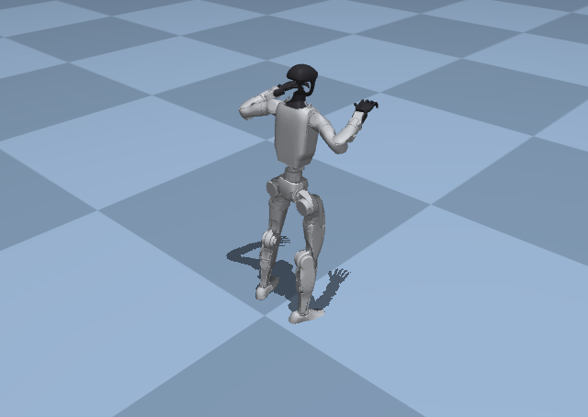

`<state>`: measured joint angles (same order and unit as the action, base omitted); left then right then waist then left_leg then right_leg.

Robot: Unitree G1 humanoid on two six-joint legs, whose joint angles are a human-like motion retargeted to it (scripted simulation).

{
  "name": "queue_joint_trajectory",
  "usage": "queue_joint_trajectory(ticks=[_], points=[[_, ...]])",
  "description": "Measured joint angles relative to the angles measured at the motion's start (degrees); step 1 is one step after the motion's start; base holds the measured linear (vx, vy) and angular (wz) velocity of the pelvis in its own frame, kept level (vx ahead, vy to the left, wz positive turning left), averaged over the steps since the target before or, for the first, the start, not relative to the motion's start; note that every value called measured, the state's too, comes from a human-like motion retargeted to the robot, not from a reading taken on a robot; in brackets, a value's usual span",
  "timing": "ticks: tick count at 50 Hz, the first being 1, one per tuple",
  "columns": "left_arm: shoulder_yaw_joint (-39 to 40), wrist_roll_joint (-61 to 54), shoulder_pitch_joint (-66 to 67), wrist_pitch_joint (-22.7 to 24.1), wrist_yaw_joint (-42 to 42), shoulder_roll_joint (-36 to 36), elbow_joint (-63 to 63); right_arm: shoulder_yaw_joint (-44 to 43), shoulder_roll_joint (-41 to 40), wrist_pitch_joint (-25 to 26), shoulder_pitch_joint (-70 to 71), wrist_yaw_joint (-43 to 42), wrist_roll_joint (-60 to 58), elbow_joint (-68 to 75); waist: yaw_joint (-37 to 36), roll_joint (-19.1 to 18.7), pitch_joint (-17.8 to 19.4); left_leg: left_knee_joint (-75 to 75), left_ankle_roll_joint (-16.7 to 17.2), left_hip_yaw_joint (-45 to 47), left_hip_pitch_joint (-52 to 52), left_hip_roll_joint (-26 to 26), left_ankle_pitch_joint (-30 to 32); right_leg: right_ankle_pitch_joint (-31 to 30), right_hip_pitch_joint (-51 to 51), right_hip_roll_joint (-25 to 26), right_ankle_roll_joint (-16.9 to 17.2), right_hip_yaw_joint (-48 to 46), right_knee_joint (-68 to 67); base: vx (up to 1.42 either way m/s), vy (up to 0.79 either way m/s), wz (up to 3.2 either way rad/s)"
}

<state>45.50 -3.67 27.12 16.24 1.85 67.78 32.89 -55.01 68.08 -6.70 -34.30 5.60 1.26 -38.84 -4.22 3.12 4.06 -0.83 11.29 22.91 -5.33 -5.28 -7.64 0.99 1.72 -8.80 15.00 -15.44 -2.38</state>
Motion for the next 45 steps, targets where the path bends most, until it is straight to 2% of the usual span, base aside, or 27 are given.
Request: queue_joint_trajectory(ticks=[33,45], points=[[2.3,-0.5,2.3,0.1,0.9,0.0,-0.3,-1.7,0.5,-0.3,-0.8,0.7,3.5,0.7,0.1,0.3,-0.2,0.0,0.0,0.7,-0.1,-0.3,-0.5,0.3,-0.3,0.3,0.0,0.4,0.0,0.01,0.0,0.0],[2.7,-0.1,2.8,0.5,1.0,0.2,-0.7,-3.4,1.1,-0.5,-2.2,1.0,0.1,1.2,0.1,0.3,-0.3,0.1,0.0,0.5,0.0,-0.3,-0.6,0.4,-0.3,0.2,0.0,0.2,-0.2,0.0,0.0,0.0]])
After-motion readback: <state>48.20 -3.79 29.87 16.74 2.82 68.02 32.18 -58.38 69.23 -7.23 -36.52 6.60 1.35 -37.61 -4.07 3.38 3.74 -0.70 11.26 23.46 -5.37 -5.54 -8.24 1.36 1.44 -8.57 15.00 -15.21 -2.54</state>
